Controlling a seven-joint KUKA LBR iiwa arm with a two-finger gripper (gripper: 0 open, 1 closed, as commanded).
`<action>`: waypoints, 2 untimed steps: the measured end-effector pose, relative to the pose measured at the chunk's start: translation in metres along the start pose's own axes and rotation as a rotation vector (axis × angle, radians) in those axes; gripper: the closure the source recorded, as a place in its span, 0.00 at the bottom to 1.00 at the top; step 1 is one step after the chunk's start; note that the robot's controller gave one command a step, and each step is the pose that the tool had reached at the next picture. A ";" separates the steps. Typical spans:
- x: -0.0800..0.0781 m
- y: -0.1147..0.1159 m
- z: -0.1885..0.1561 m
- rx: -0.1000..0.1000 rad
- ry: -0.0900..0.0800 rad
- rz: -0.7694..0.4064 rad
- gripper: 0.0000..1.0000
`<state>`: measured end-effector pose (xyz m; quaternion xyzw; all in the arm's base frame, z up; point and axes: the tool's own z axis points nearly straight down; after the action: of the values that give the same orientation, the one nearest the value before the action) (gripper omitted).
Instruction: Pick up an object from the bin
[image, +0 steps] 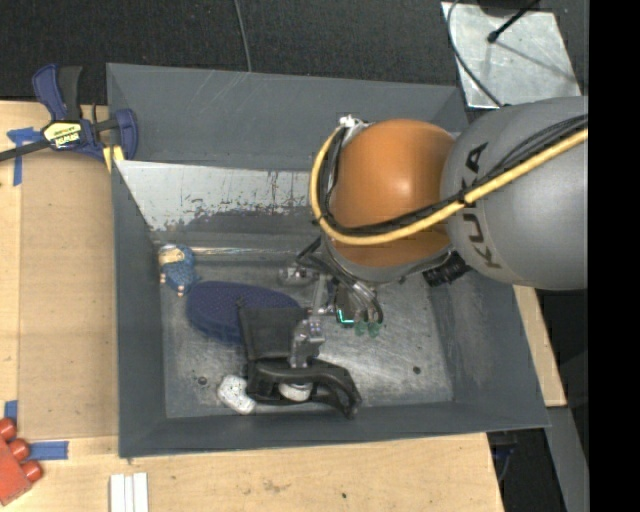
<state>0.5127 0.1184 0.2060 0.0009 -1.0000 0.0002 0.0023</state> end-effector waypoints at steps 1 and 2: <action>-0.048 0.041 0.134 -0.006 -0.022 0.054 0.00; -0.048 0.040 0.130 -0.007 -0.023 0.055 1.00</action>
Offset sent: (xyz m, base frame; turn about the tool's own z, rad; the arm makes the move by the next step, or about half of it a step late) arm 0.0421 0.0397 -0.1360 0.0543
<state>0.5604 0.1587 0.0758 -0.0269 -0.9996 -0.0031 -0.0092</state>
